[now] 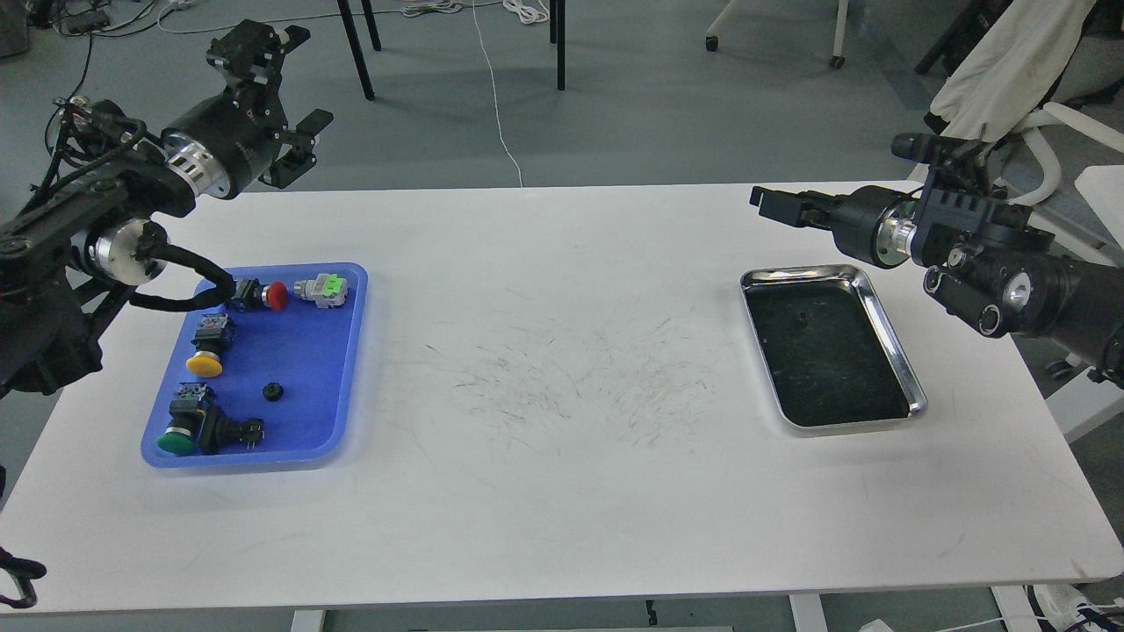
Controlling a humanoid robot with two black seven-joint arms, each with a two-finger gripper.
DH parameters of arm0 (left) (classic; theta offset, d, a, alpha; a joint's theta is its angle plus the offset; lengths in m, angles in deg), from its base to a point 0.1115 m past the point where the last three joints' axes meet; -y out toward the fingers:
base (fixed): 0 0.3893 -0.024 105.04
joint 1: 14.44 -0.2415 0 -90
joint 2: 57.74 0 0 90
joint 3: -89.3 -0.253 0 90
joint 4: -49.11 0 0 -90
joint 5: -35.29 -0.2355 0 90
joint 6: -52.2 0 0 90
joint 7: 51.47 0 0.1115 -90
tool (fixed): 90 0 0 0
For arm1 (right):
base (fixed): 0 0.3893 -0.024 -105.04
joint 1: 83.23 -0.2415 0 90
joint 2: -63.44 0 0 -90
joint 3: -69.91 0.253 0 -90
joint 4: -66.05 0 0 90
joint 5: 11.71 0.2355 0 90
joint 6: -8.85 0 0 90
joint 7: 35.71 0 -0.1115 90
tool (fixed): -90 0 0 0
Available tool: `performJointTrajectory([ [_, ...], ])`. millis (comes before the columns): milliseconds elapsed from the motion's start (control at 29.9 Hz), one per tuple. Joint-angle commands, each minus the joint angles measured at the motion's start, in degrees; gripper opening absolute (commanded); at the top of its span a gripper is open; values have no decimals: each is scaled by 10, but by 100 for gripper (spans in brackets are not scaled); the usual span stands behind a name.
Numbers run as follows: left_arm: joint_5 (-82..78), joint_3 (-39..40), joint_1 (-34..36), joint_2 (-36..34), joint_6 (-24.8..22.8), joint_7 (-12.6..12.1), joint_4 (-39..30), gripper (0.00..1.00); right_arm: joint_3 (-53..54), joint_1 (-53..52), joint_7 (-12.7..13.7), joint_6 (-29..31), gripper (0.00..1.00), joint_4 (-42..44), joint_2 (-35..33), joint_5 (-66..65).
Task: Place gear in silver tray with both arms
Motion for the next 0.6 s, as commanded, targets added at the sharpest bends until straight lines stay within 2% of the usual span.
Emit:
performJointTrajectory([
  [0, -19, -13, -2, -27, 2, 0, -54, 98, 61, 8, 0, 9, 91, -3, -9, 50],
  [100, -42, -33, -10, -65, -6, 1, -131, 99, 97, 10, 0, 9, 93, -9, -23, 96],
  [234, -75, -44, -21, -116, -7, 0, -172, 99, 148, 11, 0, 9, 93, -21, -38, 156],
  [334, -123, -75, -31, -170, -5, 5, -249, 98, 178, 11, 0, 13, 93, -48, -56, 219],
  [435, -193, -83, -37, -218, 2, 17, -309, 98, 199, 11, 0, 10, 93, -78, -74, 283],
  [568, -266, -92, -79, -242, 22, 50, -328, 98, 221, 12, 0, 5, 93, -95, -86, 357],
])
